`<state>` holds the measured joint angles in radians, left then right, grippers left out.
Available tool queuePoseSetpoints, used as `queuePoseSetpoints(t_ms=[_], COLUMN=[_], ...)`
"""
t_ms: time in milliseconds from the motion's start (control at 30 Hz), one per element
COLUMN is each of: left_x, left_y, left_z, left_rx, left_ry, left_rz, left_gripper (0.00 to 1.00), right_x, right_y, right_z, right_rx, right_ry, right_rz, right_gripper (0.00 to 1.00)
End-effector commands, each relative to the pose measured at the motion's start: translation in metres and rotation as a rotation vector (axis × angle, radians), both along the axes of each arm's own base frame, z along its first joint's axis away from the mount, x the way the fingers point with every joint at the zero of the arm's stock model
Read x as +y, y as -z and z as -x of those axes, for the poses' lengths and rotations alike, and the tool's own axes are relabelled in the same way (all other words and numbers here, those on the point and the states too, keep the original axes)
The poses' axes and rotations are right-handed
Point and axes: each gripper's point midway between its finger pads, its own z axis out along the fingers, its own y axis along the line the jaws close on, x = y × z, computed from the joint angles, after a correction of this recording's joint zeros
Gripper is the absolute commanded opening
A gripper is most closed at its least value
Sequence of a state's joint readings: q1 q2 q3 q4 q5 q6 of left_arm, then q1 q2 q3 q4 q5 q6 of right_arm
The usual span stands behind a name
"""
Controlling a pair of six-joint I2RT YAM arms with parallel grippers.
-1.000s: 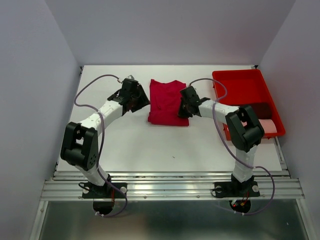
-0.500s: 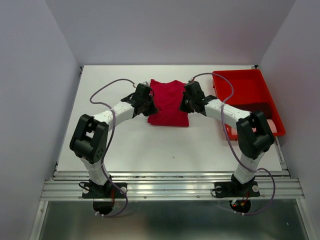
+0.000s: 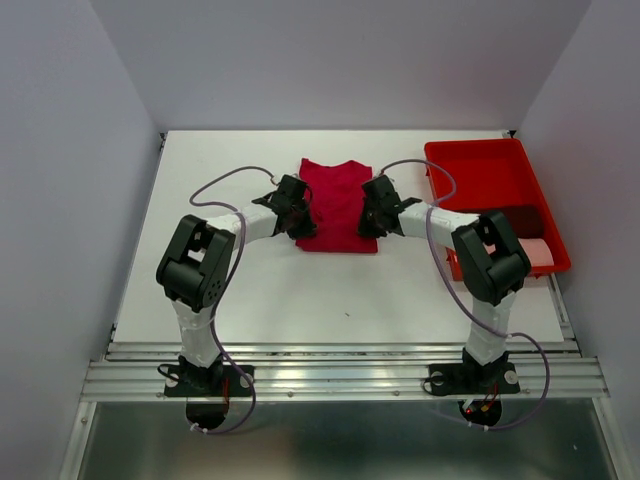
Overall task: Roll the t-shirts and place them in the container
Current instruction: Roll the T-shirt to the center of the board.
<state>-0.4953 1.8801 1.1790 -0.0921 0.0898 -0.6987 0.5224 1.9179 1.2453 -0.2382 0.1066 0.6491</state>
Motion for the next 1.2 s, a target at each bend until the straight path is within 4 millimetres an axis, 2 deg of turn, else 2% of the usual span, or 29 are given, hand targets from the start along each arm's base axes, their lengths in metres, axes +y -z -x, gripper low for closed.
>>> queuePoseSetpoints(t_ms=[0,100,167,200,233,300,333,367,500,533,600,633,733,833,900,933,1033,1067,1100,1167], left_x=[0.004,0.008,0.009,0.014,0.014,0.018,0.023,0.024,0.023,0.026,0.022,0.021,0.019,0.022,0.022,0.024,0.033,0.036,0.039,0.048], left_y=[-0.005,0.001,-0.002,0.004,-0.001,0.001,0.009,0.003,0.006,0.012,0.006,0.011,0.0,-0.005,-0.018,-0.028,-0.038,-0.043,-0.045,-0.046], left_z=[-0.01,0.0,0.007,0.016,0.02,0.031,0.044,0.049,0.083,0.095,0.106,0.12,0.139,0.152,0.154,0.154,0.153,0.152,0.151,0.15], left_rx=[-0.046,-0.027,-0.028,-0.012,-0.022,-0.014,0.01,-0.001,0.022,0.044,0.039,0.058,0.049,0.057,0.028,0.008,-0.015,-0.029,-0.031,-0.035], left_ry=[0.003,0.011,0.015,0.017,0.022,0.028,0.034,0.036,0.068,0.07,0.075,0.09,0.094,0.079,0.078,0.071,0.038,0.022,0.005,-0.043], left_rz=[-0.025,-0.024,-0.017,-0.021,-0.015,-0.018,-0.029,-0.021,-0.005,-0.008,0.018,0.017,0.058,0.077,0.093,0.098,0.069,0.066,0.056,0.031], left_gripper=[0.0,0.0,0.0,0.0,0.0,0.0,0.0,0.0,0.0,0.0,0.0,0.0,0.0,0.0,0.0,0.0,0.0,0.0,0.0,0.08], right_x=[-0.015,-0.017,-0.018,-0.018,-0.021,-0.019,-0.02,-0.022,-0.007,-0.004,0.001,0.003,0.002,-0.002,-0.007,-0.005,-0.005,-0.003,-0.004,-0.006], right_y=[0.017,0.03,0.029,0.029,0.035,0.027,0.026,0.024,0.015,0.013,0.014,0.009,0.001,-0.005,-0.016,-0.025,-0.051,-0.068,-0.075,-0.083], right_z=[0.003,0.018,0.025,0.029,0.04,0.048,0.053,0.061,0.088,0.094,0.108,0.112,0.122,0.128,0.128,0.123,0.118,0.112,0.112,0.112], right_rx=[0.013,0.054,0.058,0.059,0.083,0.071,0.074,0.08,0.089,0.09,0.107,0.1,0.099,0.099,0.078,0.059,0.023,-0.015,-0.023,-0.04], right_ry=[0.005,-0.006,-0.014,-0.018,-0.025,-0.032,-0.032,-0.036,-0.087,-0.097,-0.106,-0.11,-0.093,-0.083,-0.085,-0.085,-0.086,-0.082,-0.078,-0.069], right_rz=[0.074,0.067,0.05,0.041,0.038,0.017,0.012,-0.002,-0.057,-0.06,-0.065,-0.075,-0.103,-0.106,-0.091,-0.096,-0.099,-0.114,-0.114,-0.121], right_gripper=[0.01,0.01,0.01,0.01,0.01,0.01,0.01,0.01,0.01,0.01,0.01,0.01,0.01,0.01,0.01,0.01,0.02,0.02,0.03,0.07])
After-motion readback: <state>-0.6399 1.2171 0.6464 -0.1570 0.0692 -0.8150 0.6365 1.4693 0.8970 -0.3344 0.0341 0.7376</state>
